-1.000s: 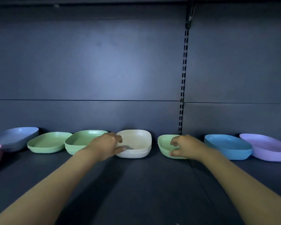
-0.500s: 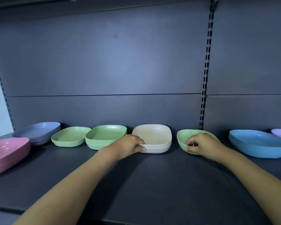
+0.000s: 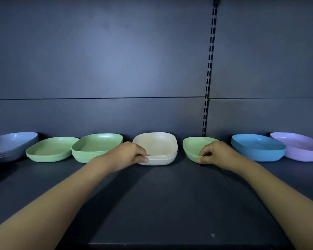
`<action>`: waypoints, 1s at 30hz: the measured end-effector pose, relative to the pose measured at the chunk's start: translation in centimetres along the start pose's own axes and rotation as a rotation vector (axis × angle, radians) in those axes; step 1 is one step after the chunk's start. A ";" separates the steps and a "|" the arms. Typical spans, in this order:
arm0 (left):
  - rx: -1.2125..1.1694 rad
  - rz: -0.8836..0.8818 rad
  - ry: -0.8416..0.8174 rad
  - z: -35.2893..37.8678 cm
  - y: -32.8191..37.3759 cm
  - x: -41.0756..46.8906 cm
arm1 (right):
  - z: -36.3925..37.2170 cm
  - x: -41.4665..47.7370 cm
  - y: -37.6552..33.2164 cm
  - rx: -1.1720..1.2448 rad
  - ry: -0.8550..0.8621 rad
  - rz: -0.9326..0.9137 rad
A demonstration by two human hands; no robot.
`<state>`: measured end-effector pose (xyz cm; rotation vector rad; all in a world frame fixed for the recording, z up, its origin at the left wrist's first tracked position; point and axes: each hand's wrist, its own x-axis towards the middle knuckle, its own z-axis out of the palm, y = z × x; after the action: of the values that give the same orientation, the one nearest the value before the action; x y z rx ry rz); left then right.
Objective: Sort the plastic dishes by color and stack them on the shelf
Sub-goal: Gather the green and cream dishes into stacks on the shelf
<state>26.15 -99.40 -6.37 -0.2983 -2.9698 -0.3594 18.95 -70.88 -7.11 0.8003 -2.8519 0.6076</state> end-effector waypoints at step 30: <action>0.346 -0.080 0.083 3.3 9.8 12.3 | -2.2 1.6 5.8 0.529 0.128 0.490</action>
<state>15.92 -87.04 -5.45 -0.1212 -2.8970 0.1327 14.57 -66.19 -6.80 0.0755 -2.7900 1.4523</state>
